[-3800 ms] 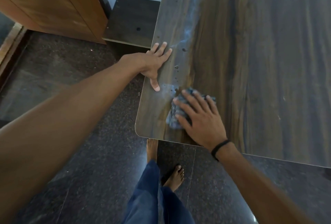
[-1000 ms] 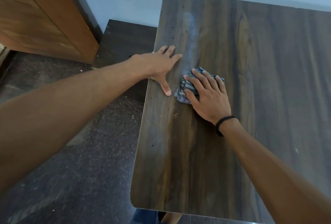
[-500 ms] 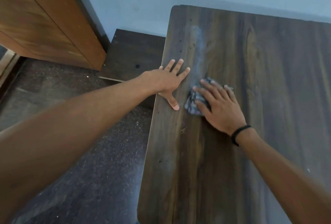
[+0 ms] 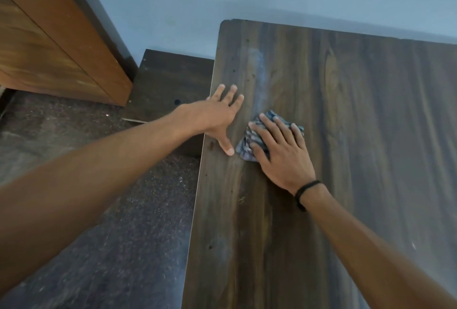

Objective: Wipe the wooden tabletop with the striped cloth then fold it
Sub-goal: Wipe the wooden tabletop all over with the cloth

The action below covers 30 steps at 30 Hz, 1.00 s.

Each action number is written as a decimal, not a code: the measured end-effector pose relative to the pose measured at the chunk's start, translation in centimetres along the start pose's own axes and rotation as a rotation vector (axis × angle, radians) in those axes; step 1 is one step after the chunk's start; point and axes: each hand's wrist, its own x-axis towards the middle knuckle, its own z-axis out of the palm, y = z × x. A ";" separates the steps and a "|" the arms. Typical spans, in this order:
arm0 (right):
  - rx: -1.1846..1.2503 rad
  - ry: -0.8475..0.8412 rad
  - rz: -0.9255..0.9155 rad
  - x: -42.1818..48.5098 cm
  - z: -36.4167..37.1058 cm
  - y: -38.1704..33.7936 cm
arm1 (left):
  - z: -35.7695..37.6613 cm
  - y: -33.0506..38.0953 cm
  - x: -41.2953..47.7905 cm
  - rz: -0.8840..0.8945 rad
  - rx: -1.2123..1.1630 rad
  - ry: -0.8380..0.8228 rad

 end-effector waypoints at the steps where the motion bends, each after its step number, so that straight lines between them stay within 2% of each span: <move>1: -0.014 0.003 -0.039 -0.6 -0.1 0.9 | -0.7 -0.7 0.5 -0.017 -0.006 0.022; 2: -0.026 0.023 -0.023 -0.3 -0.4 1.8 | -1.6 -1.4 1.1 -0.036 -0.015 0.047; 4: 0.030 0.066 0.140 2.8 -0.9 2.7 | -3.2 -2.6 2.6 -0.073 -0.055 0.063; 6: 0.077 0.043 0.236 5.1 -1.2 1.1 | -4.2 -3.4 4.4 -0.095 -0.090 0.053; 10: 0.013 -0.024 -0.108 4.1 -1.0 1.1 | -5.6 -4.0 6.5 -0.109 -0.041 0.020; 12: 0.008 0.001 -0.062 6.0 -1.5 3.6 | -6.0 -3.6 7.1 -0.116 0.018 0.018; 15: 0.077 0.036 0.142 10.2 -2.3 3.9 | -6.6 -2.4 8.0 -0.178 0.083 -0.013; 20: 0.015 -0.011 -0.101 7.1 -1.8 4.1 | -8.6 -2.6 9.3 -0.133 0.056 0.029; 25: 0.043 0.089 0.121 12.5 -2.5 5.7 | -9.1 -3.4 10.1 -0.110 0.052 -0.037; 30: -0.015 0.019 -0.058 9.4 -2.1 6.2 | -9.0 -3.8 10.2 -0.102 0.002 -0.048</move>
